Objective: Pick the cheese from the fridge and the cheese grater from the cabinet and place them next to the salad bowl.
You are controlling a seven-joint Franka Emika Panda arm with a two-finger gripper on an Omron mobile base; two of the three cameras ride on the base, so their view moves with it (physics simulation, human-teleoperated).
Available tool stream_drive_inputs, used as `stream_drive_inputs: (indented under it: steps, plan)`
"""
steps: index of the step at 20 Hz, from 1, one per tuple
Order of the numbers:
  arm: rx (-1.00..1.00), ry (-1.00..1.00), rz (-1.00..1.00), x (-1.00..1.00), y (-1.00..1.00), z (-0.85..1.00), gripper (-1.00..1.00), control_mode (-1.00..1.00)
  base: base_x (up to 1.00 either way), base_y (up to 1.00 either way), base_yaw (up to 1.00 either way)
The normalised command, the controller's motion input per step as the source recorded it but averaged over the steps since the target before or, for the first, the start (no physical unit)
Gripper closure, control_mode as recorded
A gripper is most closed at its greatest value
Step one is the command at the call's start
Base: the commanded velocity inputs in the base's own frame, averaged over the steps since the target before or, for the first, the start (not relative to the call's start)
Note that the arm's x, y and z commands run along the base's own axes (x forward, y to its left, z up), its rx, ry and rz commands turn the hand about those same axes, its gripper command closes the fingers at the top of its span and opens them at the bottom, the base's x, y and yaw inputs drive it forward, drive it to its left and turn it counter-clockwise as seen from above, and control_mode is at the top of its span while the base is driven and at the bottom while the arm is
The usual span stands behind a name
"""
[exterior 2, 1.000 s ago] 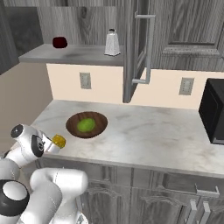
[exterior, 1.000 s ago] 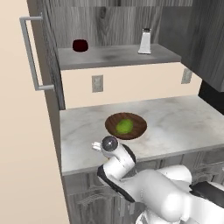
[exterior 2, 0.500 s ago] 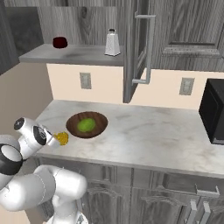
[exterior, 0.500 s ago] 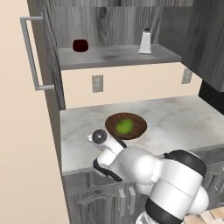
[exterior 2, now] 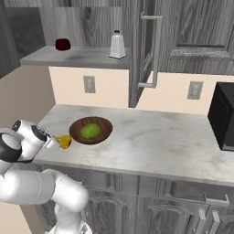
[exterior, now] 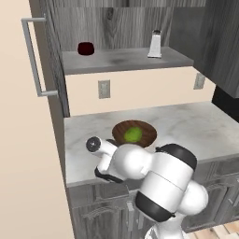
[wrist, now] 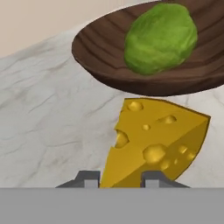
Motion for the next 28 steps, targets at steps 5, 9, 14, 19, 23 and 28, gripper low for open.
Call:
stream_drive_inputs:
  steps: [5,9,14,19,23,28]
  plan:
    - [0.0,-0.03,-0.03,0.01,0.05,-0.04,-1.0,-1.0,0.0,0.0,0.0]
    - [0.0,0.0,-0.01,0.0,0.0,0.0,-1.0,-1.0,0.0,0.0,0.0]
    - [0.05,-0.02,-0.01,-0.1,0.0,0.04,-1.0,-1.0,0.0,0.0,0.0]
    - [0.13,0.0,0.0,-0.21,-0.03,0.27,-1.0,-1.0,0.0,0.0,0.0]
    - [0.1,-0.02,0.0,-0.47,-0.23,0.39,-1.0,-1.0,0.0,0.0,0.0]
    - [0.0,-0.33,0.01,-0.84,-0.47,0.44,-1.0,-1.0,0.0,0.0,0.0]
